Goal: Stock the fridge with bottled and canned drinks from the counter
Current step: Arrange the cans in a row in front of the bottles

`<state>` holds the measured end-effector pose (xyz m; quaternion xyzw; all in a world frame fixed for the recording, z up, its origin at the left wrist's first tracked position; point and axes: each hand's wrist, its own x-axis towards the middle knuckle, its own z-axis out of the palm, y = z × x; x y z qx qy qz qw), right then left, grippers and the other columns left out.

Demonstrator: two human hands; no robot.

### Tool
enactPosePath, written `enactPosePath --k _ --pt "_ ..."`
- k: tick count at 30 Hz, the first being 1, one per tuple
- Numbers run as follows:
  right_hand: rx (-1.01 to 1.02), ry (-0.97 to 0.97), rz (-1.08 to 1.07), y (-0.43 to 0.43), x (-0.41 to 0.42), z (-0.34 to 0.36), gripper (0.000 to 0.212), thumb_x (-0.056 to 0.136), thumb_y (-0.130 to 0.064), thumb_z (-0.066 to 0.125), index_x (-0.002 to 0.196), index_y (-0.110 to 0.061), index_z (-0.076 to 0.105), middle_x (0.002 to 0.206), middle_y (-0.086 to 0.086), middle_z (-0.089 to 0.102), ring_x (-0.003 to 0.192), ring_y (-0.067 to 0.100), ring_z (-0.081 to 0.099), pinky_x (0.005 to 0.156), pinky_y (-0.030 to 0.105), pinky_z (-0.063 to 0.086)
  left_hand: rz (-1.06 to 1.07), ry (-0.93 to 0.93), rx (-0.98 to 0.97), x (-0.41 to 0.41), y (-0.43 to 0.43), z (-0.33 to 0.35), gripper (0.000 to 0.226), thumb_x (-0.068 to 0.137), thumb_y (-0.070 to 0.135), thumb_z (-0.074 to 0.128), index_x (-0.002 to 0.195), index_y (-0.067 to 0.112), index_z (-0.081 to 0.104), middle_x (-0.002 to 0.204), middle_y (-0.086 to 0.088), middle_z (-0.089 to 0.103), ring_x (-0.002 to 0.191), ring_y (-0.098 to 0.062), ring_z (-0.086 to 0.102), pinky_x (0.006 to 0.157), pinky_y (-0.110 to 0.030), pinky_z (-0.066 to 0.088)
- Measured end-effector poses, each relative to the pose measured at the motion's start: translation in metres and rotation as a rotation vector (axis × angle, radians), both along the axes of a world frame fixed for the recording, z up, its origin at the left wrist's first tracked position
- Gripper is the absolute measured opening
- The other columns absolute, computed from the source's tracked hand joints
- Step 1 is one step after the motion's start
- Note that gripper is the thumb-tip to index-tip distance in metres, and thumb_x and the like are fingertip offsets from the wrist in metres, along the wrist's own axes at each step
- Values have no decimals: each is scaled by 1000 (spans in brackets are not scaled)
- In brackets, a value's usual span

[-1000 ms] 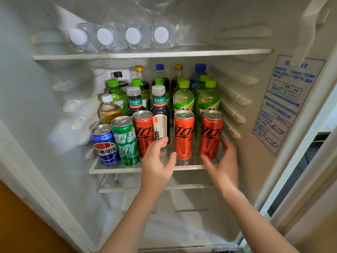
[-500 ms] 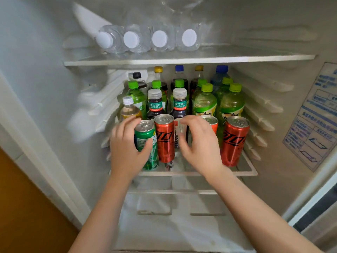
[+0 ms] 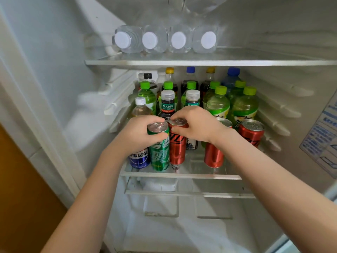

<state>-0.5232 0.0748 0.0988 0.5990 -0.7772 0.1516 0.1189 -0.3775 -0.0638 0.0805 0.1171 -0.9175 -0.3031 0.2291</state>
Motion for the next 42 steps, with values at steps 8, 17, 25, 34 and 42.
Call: enactPosePath --k 8,17,25,34,42 --pt "89 -80 -27 20 -3 13 35 86 -32 66 116 -16 64 111 1 65 96 15 57 81 26 43 -87 -23 82 -6 -6 3 40 79 23 73 118 26 65 117 13 65 108 1 59 96 -28 48" --pt "94 -33 -103 30 -5 14 36 85 -35 67 117 -17 65 111 3 65 100 19 57 78 23 38 -182 -40 58 -20 -8 1 36 81 15 71 116 22 63 128 10 56 120 -9 54 105 -39 43" --pt "99 20 -123 33 2 12 50 77 -31 74 123 -17 61 122 0 63 111 19 55 92 29 44 -145 41 -172 -16 -11 -6 54 72 21 80 123 26 62 118 14 54 107 5 47 81 -2 33" --pt "99 26 -117 33 2 13 52 76 -26 76 125 -17 61 125 1 62 114 18 55 94 30 44 -123 87 -223 -19 -16 -10 60 71 12 81 126 23 61 127 6 61 105 9 48 76 7 32" --pt "112 45 -140 33 2 12 52 78 -27 74 127 -18 59 127 1 61 115 18 54 96 30 43 -43 137 -325 -12 -11 -19 76 72 29 80 140 28 46 144 7 47 125 5 37 102 -14 26"
